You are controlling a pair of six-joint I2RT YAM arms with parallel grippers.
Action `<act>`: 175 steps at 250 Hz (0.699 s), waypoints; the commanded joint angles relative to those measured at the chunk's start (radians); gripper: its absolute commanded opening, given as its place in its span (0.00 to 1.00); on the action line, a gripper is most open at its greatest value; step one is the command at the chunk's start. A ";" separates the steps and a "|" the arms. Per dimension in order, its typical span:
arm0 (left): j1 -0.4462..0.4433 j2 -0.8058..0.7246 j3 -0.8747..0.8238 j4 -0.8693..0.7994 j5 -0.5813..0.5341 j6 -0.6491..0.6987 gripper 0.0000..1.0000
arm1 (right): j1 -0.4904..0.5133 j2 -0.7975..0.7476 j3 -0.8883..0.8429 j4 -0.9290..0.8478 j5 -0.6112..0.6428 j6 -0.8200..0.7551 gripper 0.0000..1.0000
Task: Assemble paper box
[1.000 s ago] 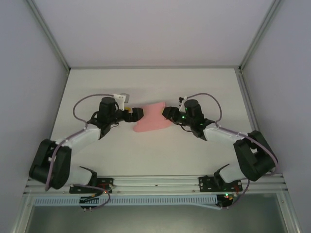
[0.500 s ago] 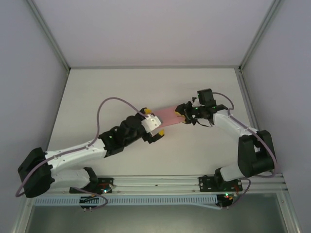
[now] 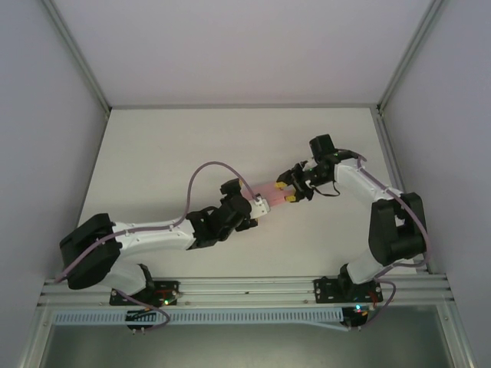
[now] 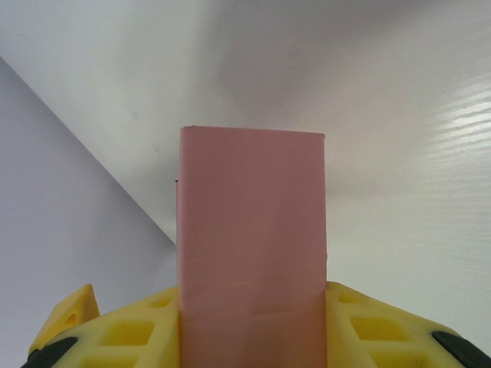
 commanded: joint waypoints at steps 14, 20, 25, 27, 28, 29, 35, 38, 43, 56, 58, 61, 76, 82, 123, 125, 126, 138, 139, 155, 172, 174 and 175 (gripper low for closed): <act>-0.001 0.016 0.033 0.019 -0.018 0.002 0.90 | 0.001 0.012 0.036 -0.097 -0.063 -0.047 0.26; -0.001 0.017 0.033 0.022 -0.009 -0.002 0.88 | 0.001 0.012 0.031 -0.088 -0.071 -0.043 0.26; -0.001 0.016 0.034 0.019 0.004 -0.005 0.86 | 0.001 0.012 0.026 -0.079 -0.077 -0.037 0.27; 0.000 0.015 0.033 0.018 0.009 -0.005 0.85 | 0.001 0.013 0.025 -0.075 -0.078 -0.036 0.27; 0.000 0.015 0.033 0.018 0.010 -0.005 0.85 | 0.002 0.013 0.023 -0.072 -0.080 -0.035 0.27; 0.000 0.015 0.033 0.019 0.012 -0.005 0.84 | 0.002 0.013 0.022 -0.070 -0.080 -0.033 0.27; -0.001 0.016 0.032 0.023 0.018 -0.005 0.80 | 0.001 0.013 0.016 -0.058 -0.086 -0.022 0.27; -0.001 0.016 0.032 0.024 0.022 -0.007 0.78 | 0.001 0.012 0.014 -0.053 -0.089 -0.017 0.28; 0.000 0.016 0.033 0.021 0.029 -0.011 0.74 | 0.001 0.014 0.007 -0.049 -0.094 -0.009 0.28; -0.001 0.019 0.037 0.012 0.038 -0.015 0.66 | 0.001 0.018 0.005 -0.041 -0.108 -0.005 0.31; -0.001 0.019 0.037 0.012 0.038 -0.015 0.64 | 0.001 0.018 0.004 -0.042 -0.109 -0.009 0.31; -0.001 0.019 0.038 0.011 0.038 -0.015 0.62 | 0.002 0.018 0.004 -0.041 -0.110 -0.012 0.33; 0.002 0.019 0.037 0.015 0.044 -0.014 0.56 | 0.003 0.019 0.011 -0.052 -0.108 -0.024 0.34; 0.000 0.016 0.037 0.012 0.047 -0.016 0.54 | 0.002 0.017 0.010 -0.052 -0.108 -0.027 0.34; 0.015 0.000 0.037 -0.001 0.104 -0.035 0.45 | 0.003 -0.016 0.014 -0.054 -0.102 -0.032 0.45; 0.015 0.000 0.037 -0.003 0.105 -0.037 0.45 | 0.003 -0.018 0.015 -0.055 -0.103 -0.033 0.47; 0.016 -0.001 0.038 -0.004 0.106 -0.038 0.45 | 0.003 -0.019 0.015 -0.055 -0.102 -0.034 0.47; 0.021 -0.007 0.051 -0.031 0.132 -0.053 0.43 | 0.003 -0.033 0.018 -0.057 -0.100 -0.049 0.53; 0.021 -0.005 0.052 -0.034 0.135 -0.054 0.43 | 0.003 -0.034 0.017 -0.058 -0.100 -0.050 0.53; 0.035 -0.011 0.057 -0.050 0.171 -0.067 0.38 | 0.003 -0.064 0.020 -0.061 -0.065 -0.059 0.58; 0.049 -0.017 0.059 -0.069 0.205 -0.072 0.37 | 0.000 -0.101 0.021 -0.049 -0.020 -0.055 0.70; 0.051 -0.018 0.059 -0.072 0.208 -0.073 0.36 | -0.001 -0.104 0.023 -0.051 -0.011 -0.056 0.71; 0.051 -0.019 0.060 -0.074 0.210 -0.074 0.36 | -0.001 -0.107 0.024 -0.052 -0.006 -0.057 0.72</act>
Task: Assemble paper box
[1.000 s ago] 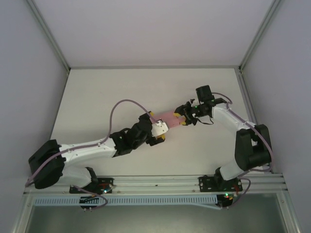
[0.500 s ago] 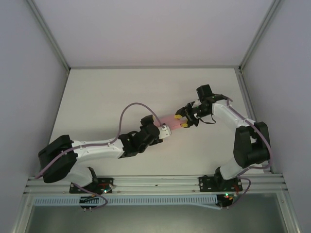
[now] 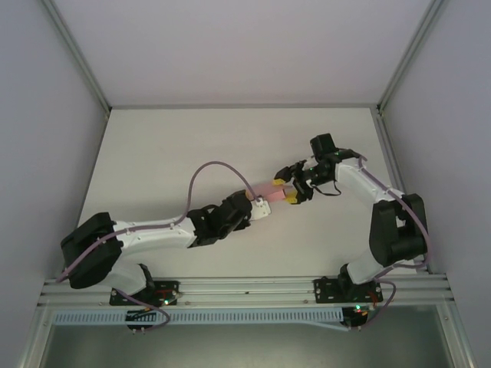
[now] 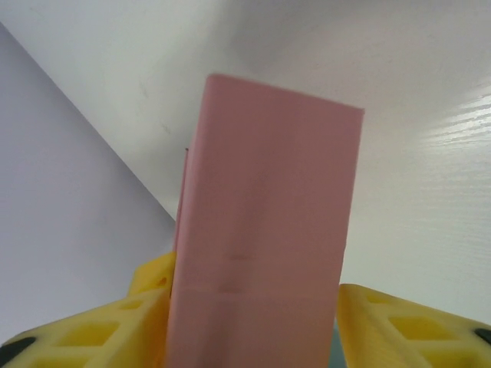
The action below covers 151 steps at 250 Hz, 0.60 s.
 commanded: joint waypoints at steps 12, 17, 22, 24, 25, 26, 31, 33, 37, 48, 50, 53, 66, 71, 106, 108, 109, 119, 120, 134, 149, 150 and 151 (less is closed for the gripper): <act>0.040 -0.030 0.043 -0.057 0.109 -0.044 0.36 | -0.003 -0.107 0.026 -0.061 0.112 -0.052 0.89; 0.045 -0.031 0.047 -0.075 0.128 -0.046 0.36 | -0.007 -0.120 0.031 -0.071 0.148 -0.065 0.96; 0.053 -0.033 0.053 -0.101 0.151 -0.047 0.36 | -0.008 -0.133 0.037 -0.076 0.187 -0.081 1.00; 0.055 -0.033 0.056 -0.111 0.159 -0.048 0.36 | -0.009 -0.141 0.038 -0.079 0.202 -0.088 1.00; 0.057 -0.032 0.058 -0.115 0.164 -0.048 0.36 | -0.010 -0.144 0.039 -0.081 0.210 -0.092 1.00; 0.058 -0.032 0.059 -0.121 0.167 -0.049 0.36 | -0.010 -0.147 0.040 -0.080 0.218 -0.095 1.00; 0.065 -0.033 0.066 -0.144 0.181 -0.056 0.35 | -0.013 -0.164 0.046 -0.089 0.253 -0.113 1.00; 0.068 -0.034 0.069 -0.151 0.185 -0.058 0.35 | -0.015 -0.169 0.047 -0.091 0.267 -0.122 1.00; 0.073 -0.034 0.073 -0.165 0.194 -0.063 0.34 | -0.021 -0.181 0.051 -0.098 0.295 -0.135 1.00; 0.090 -0.035 0.080 -0.201 0.237 -0.066 0.35 | -0.030 -0.217 0.068 -0.103 0.366 -0.174 1.00; 0.094 -0.037 0.082 -0.207 0.247 -0.067 0.35 | -0.030 -0.224 0.071 -0.104 0.383 -0.184 1.00; 0.100 -0.038 0.085 -0.217 0.261 -0.069 0.35 | -0.029 -0.234 0.076 -0.106 0.410 -0.198 1.00; 0.125 -0.039 0.104 -0.277 0.351 -0.064 0.37 | -0.030 -0.283 0.092 -0.092 0.525 -0.261 1.00; 0.133 -0.038 0.112 -0.298 0.377 -0.063 0.37 | -0.029 -0.306 0.091 -0.080 0.570 -0.284 1.00; 0.156 -0.046 0.145 -0.380 0.443 -0.045 0.36 | -0.035 -0.489 -0.077 0.225 0.535 -0.426 1.00; 0.157 -0.047 0.146 -0.384 0.450 -0.041 0.36 | -0.036 -0.499 -0.091 0.248 0.521 -0.431 1.00; 0.157 -0.046 0.147 -0.388 0.454 -0.039 0.36 | -0.036 -0.504 -0.098 0.259 0.515 -0.432 1.00; 0.164 -0.050 0.156 -0.424 0.504 -0.008 0.40 | -0.036 -0.552 -0.167 0.379 0.444 -0.434 1.00; 0.164 -0.050 0.155 -0.427 0.507 -0.006 0.40 | -0.036 -0.555 -0.173 0.390 0.436 -0.435 1.00; 0.170 -0.052 0.160 -0.446 0.511 0.009 0.40 | -0.035 -0.594 -0.242 0.525 0.303 -0.480 1.00; 0.194 -0.056 0.160 -0.471 0.555 0.036 0.43 | -0.030 -0.599 -0.253 0.548 0.162 -0.566 0.99; 0.198 -0.056 0.160 -0.474 0.560 0.039 0.43 | -0.030 -0.599 -0.251 0.545 0.151 -0.575 0.99; 0.199 -0.057 0.160 -0.477 0.565 0.041 0.43 | -0.030 -0.597 -0.251 0.541 0.140 -0.585 0.99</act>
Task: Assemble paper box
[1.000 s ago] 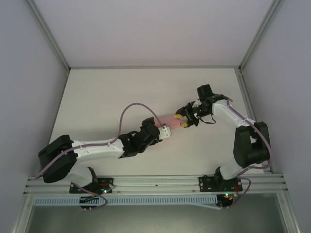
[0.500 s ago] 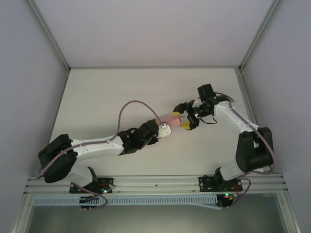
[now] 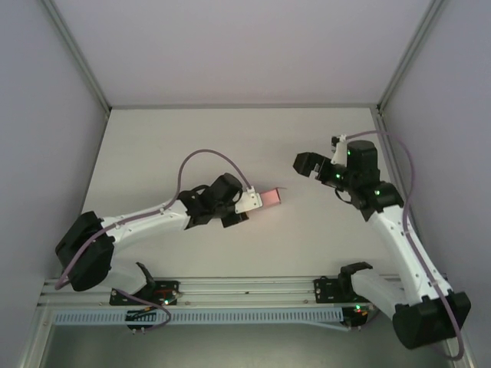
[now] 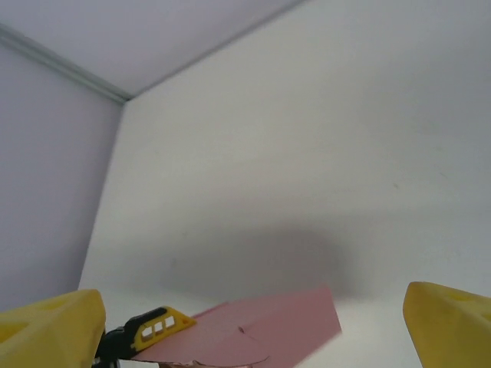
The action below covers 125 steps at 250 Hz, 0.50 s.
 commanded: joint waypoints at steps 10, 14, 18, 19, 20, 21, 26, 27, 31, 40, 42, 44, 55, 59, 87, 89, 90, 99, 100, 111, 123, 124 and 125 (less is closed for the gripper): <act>0.053 -0.029 0.031 -0.137 0.199 0.097 0.43 | 0.017 0.003 -0.048 0.173 -0.331 -0.300 0.99; 0.060 -0.028 0.031 -0.146 0.221 0.106 0.43 | 0.025 0.006 -0.040 0.143 -0.343 -0.340 0.98; 0.066 -0.028 0.032 -0.153 0.236 0.112 0.44 | 0.034 0.009 -0.033 0.111 -0.345 -0.379 0.96; 0.066 -0.027 0.031 -0.154 0.238 0.113 0.44 | 0.038 0.010 -0.031 0.104 -0.345 -0.389 0.96; 0.068 -0.027 0.031 -0.154 0.240 0.114 0.44 | 0.040 0.011 -0.030 0.096 -0.344 -0.399 0.95; 0.070 -0.026 0.032 -0.155 0.241 0.114 0.45 | 0.044 0.011 -0.029 0.090 -0.342 -0.408 0.95; 0.075 -0.026 0.033 -0.155 0.242 0.111 0.45 | 0.062 0.015 -0.023 0.055 -0.334 -0.456 0.94; 0.076 -0.025 0.032 -0.155 0.242 0.111 0.45 | 0.065 0.016 -0.022 0.047 -0.331 -0.465 0.94; 0.081 -0.023 0.035 -0.154 0.240 0.108 0.45 | 0.082 0.019 -0.018 0.020 -0.318 -0.501 0.94; 0.091 -0.015 0.043 -0.165 0.237 0.106 0.45 | 0.116 0.026 -0.014 -0.030 -0.283 -0.570 0.94; 0.093 -0.013 0.045 -0.167 0.237 0.106 0.45 | 0.124 0.029 -0.013 -0.040 -0.275 -0.585 0.94; 0.094 -0.011 0.048 -0.171 0.234 0.106 0.45 | 0.130 0.031 -0.012 -0.049 -0.270 -0.602 0.93; 0.104 0.000 0.057 -0.181 0.219 0.104 0.46 | 0.172 0.044 -0.015 -0.082 -0.238 -0.674 0.92; 0.107 0.006 0.059 -0.184 0.214 0.104 0.46 | 0.185 0.048 -0.018 -0.089 -0.224 -0.694 0.92; 0.127 0.039 0.090 -0.216 0.198 0.109 0.46 | 0.270 0.096 -0.027 -0.071 -0.092 -0.754 0.89; 0.128 0.040 0.091 -0.217 0.198 0.110 0.46 | 0.273 0.100 -0.027 -0.069 -0.082 -0.754 0.89; 0.128 0.041 0.092 -0.218 0.198 0.111 0.46 | 0.276 0.102 -0.026 -0.068 -0.075 -0.754 0.89; 0.131 0.050 0.097 -0.223 0.197 0.115 0.48 | 0.286 0.124 -0.020 -0.059 -0.033 -0.755 0.88; 0.131 0.051 0.098 -0.223 0.196 0.115 0.49 | 0.287 0.126 -0.020 -0.058 -0.029 -0.756 0.88; 0.132 0.062 0.107 -0.233 0.189 0.114 0.51 | 0.288 0.157 -0.009 -0.059 -0.012 -0.771 0.87; 0.135 0.071 0.113 -0.240 0.182 0.116 0.51 | 0.288 0.188 0.002 -0.081 -0.038 -0.830 0.86; 0.135 0.072 0.114 -0.240 0.182 0.116 0.52 | 0.288 0.191 0.003 -0.083 -0.041 -0.834 0.86; 0.135 0.072 0.114 -0.241 0.182 0.116 0.51 | 0.288 0.193 0.003 -0.084 -0.043 -0.839 0.86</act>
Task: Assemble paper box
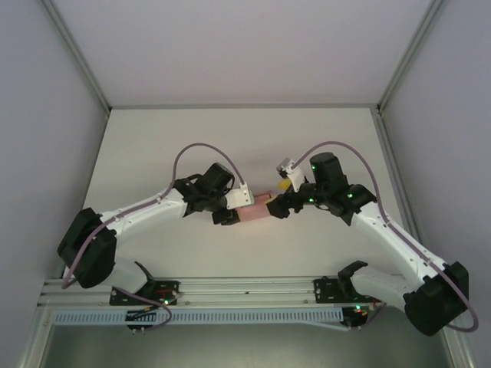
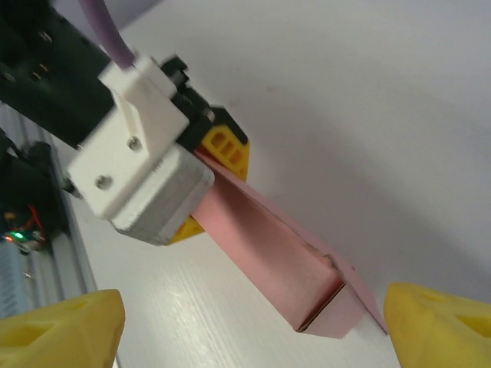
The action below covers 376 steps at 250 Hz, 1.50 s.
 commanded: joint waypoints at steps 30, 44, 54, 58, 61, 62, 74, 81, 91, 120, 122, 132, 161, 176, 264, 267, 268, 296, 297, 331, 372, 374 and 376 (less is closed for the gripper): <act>0.016 0.043 0.046 -0.059 0.007 0.024 0.51 | 0.006 0.130 0.066 -0.066 0.062 -0.199 0.81; 0.018 0.047 0.049 -0.061 0.007 0.022 0.51 | 0.008 0.158 0.066 -0.056 0.091 -0.200 0.80; 0.016 0.050 0.051 -0.063 0.006 0.020 0.51 | 0.007 0.176 0.068 -0.046 0.121 -0.190 0.76; 0.017 0.052 0.052 -0.063 0.008 0.019 0.51 | 0.008 0.183 0.070 -0.045 0.133 -0.189 0.75; 0.018 0.053 0.054 -0.064 0.009 0.019 0.51 | 0.008 0.188 0.073 -0.044 0.141 -0.189 0.74; 0.017 0.054 0.053 -0.064 0.008 0.020 0.51 | 0.008 0.189 0.075 -0.044 0.143 -0.188 0.74; 0.018 0.059 0.056 -0.065 0.007 0.020 0.51 | 0.007 0.200 0.084 -0.031 0.163 -0.176 0.71; 0.016 0.063 0.058 -0.065 0.007 0.018 0.51 | 0.007 0.203 0.088 -0.019 0.177 -0.169 0.70; 0.017 0.067 0.063 -0.067 0.007 0.016 0.51 | 0.008 0.201 0.091 -0.010 0.187 -0.168 0.70; 0.017 0.075 0.065 -0.061 0.007 0.015 0.50 | 0.008 0.185 0.080 0.014 0.232 -0.173 0.70; 0.017 0.075 0.065 -0.061 0.007 0.015 0.50 | 0.008 0.184 0.078 0.015 0.235 -0.176 0.70; 0.017 0.077 0.066 -0.063 0.006 0.012 0.50 | 0.007 0.185 0.071 0.022 0.256 -0.178 0.69; 0.015 0.079 0.062 -0.055 0.003 0.013 0.50 | 0.007 0.220 0.087 -0.003 0.274 -0.181 0.62; 0.015 0.077 0.061 -0.052 0.000 0.012 0.50 | 0.008 0.248 0.109 -0.027 0.265 -0.186 0.56; 0.016 0.052 0.041 -0.001 -0.037 -0.023 0.54 | 0.015 0.276 0.134 -0.059 0.171 -0.123 0.07; 0.016 0.052 0.041 -0.001 -0.039 -0.025 0.54 | 0.015 0.272 0.133 -0.057 0.167 -0.121 0.06; 0.015 0.054 0.041 -0.001 -0.039 -0.025 0.54 | 0.015 0.271 0.131 -0.057 0.166 -0.120 0.05; 0.014 0.073 0.051 -0.008 -0.040 -0.028 0.51 | 0.017 0.241 0.101 -0.030 0.137 -0.069 0.03; 0.014 0.075 0.052 -0.009 -0.040 -0.028 0.51 | 0.017 0.240 0.100 -0.030 0.135 -0.066 0.03; 0.013 0.111 0.066 -0.018 -0.048 -0.036 0.45 | 0.021 0.229 0.100 -0.022 0.127 0.028 0.00; 0.006 0.135 0.078 -0.018 -0.057 -0.046 0.42 | 0.023 0.260 0.117 -0.024 0.153 0.220 0.00; 0.006 0.135 0.078 -0.018 -0.057 -0.047 0.42 | 0.023 0.262 0.117 -0.025 0.153 0.230 0.00; 0.006 0.134 0.079 -0.017 -0.056 -0.048 0.42 | 0.023 0.265 0.118 -0.024 0.152 0.241 0.00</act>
